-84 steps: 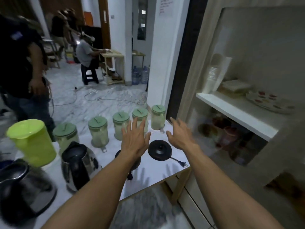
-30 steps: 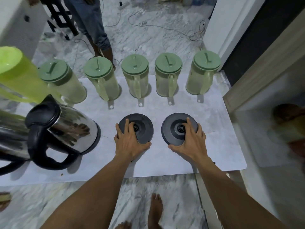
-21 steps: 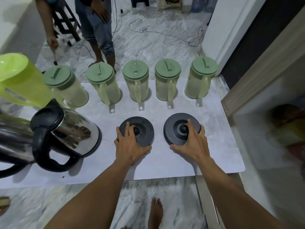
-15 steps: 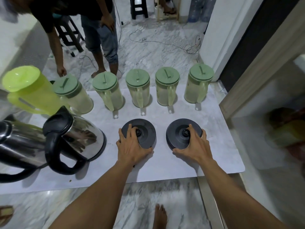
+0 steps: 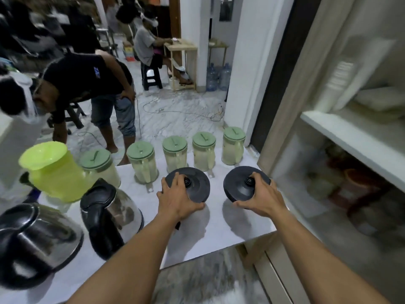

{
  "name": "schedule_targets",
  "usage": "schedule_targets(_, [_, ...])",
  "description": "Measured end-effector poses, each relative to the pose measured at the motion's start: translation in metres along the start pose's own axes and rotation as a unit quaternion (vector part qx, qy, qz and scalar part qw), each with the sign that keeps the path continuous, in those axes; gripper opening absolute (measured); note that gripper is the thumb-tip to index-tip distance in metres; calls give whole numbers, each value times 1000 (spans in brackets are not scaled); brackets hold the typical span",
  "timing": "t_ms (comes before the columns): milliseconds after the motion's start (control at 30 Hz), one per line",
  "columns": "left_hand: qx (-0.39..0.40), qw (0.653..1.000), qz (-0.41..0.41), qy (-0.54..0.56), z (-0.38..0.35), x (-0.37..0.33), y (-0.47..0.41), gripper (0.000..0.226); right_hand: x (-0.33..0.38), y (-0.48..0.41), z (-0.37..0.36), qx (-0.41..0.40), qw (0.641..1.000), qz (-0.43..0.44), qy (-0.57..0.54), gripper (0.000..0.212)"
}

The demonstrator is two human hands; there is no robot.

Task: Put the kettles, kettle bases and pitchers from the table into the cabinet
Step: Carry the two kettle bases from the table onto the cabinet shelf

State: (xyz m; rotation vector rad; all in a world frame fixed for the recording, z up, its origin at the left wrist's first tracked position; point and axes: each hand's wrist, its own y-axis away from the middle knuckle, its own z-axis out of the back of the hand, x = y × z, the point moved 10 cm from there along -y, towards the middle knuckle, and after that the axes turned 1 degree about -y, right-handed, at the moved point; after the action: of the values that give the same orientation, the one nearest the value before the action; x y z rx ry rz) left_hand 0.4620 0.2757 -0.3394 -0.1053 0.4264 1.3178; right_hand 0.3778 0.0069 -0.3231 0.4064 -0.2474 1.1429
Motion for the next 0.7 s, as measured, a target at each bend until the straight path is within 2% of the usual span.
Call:
schedule_targets(67, [-1, 1000, -28, 4, 16, -6, 4, 112, 7, 18, 20, -19, 1000, -15, 13, 117])
schedule_targets(233, [-17, 994, -111, 7, 73, -33, 24, 118, 29, 78, 74, -78, 996, -52, 2, 106])
schedule_targets(367, [-36, 982, -184, -1, 116, -66, 54, 115, 37, 142, 115, -124, 988, -91, 18, 103])
schedule_targets(500, [-38, 963, -266, 2, 139, -110, 93, 110, 34, 226, 153, -177, 974, -141, 13, 91])
schedule_targets(700, [-32, 930, -366, 12, 161, -178, 160, 115, 16, 349, 203, -248, 945, -215, 8, 99])
